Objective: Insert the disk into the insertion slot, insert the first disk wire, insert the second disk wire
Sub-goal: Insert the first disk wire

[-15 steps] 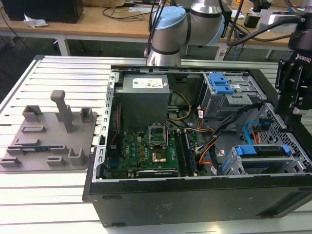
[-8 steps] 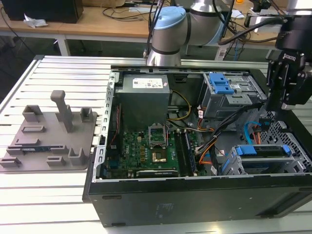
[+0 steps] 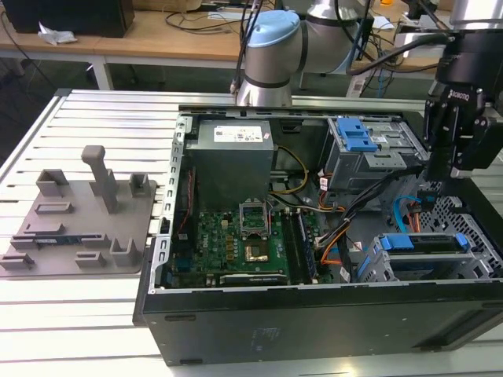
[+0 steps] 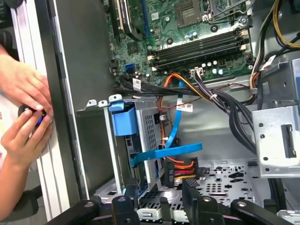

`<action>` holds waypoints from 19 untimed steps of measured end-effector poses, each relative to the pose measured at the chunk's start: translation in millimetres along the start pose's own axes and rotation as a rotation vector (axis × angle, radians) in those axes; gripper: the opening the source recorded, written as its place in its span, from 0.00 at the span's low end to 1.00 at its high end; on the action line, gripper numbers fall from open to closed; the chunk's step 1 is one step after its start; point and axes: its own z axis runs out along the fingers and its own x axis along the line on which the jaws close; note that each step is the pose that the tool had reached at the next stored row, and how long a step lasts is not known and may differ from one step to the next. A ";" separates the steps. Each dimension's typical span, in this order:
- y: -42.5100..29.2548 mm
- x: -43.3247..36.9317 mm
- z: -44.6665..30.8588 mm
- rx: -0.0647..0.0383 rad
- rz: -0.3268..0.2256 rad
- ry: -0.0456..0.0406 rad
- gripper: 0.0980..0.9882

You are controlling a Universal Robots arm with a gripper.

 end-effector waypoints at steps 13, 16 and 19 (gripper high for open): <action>3.8 -5.0 2.6 0.003 0.004 0.0001 0.36; 6.7 -5.8 4.9 0.003 0.004 0.0015 0.36; 9.9 -6.9 8.8 0.006 0.005 0.0018 0.36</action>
